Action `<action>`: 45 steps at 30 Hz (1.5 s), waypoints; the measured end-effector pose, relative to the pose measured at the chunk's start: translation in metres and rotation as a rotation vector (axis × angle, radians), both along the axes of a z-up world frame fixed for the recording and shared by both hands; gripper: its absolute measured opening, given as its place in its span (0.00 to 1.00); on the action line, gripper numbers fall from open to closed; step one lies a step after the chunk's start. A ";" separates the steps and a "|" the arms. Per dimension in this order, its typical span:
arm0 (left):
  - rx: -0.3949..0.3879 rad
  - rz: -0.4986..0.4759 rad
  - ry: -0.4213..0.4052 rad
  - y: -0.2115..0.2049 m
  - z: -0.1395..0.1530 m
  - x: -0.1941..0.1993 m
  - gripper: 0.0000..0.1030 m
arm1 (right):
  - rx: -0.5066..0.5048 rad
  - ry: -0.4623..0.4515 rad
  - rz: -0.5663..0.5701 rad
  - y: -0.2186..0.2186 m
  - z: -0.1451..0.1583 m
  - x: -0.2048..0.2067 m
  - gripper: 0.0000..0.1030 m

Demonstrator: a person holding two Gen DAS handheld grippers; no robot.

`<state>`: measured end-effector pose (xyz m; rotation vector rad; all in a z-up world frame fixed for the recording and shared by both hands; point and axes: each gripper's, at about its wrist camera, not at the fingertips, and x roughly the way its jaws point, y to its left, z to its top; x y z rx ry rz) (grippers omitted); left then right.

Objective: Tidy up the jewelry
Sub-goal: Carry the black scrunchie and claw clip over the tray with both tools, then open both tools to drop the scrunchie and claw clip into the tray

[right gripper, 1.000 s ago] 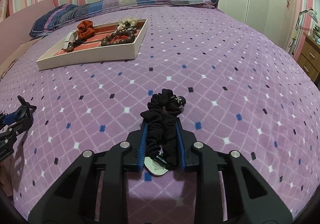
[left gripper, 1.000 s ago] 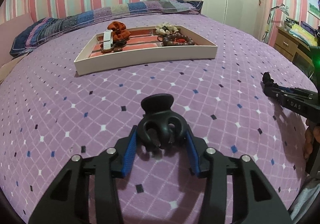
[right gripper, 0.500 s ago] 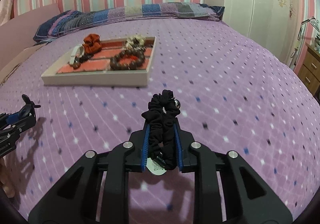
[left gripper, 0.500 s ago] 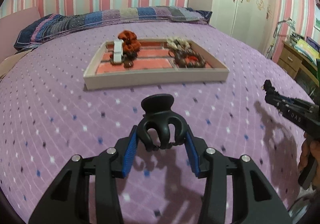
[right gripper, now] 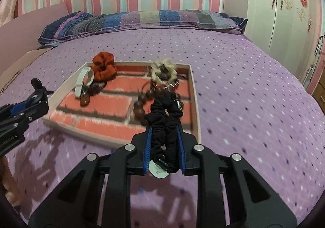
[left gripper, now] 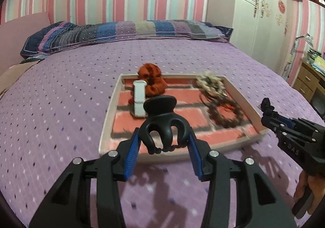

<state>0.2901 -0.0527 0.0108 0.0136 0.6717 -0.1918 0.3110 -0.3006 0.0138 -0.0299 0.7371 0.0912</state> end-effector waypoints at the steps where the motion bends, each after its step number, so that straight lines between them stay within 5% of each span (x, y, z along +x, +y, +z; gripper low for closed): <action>1: -0.004 0.003 0.005 0.001 -0.002 0.009 0.44 | 0.012 0.003 -0.003 0.001 -0.001 0.007 0.22; 13: -0.029 0.016 0.077 0.012 -0.034 0.066 0.44 | 0.041 0.075 -0.050 -0.007 -0.040 0.058 0.22; 29: 0.009 0.020 0.145 0.014 -0.055 0.085 0.44 | -0.051 0.107 -0.035 0.005 -0.050 0.075 0.24; 38: 0.009 0.018 0.164 0.014 -0.060 0.087 0.45 | -0.044 0.104 -0.044 0.005 -0.050 0.072 0.39; 45: 0.012 0.019 0.154 0.012 -0.059 0.083 0.51 | 0.001 0.091 -0.055 -0.005 -0.045 0.067 0.65</action>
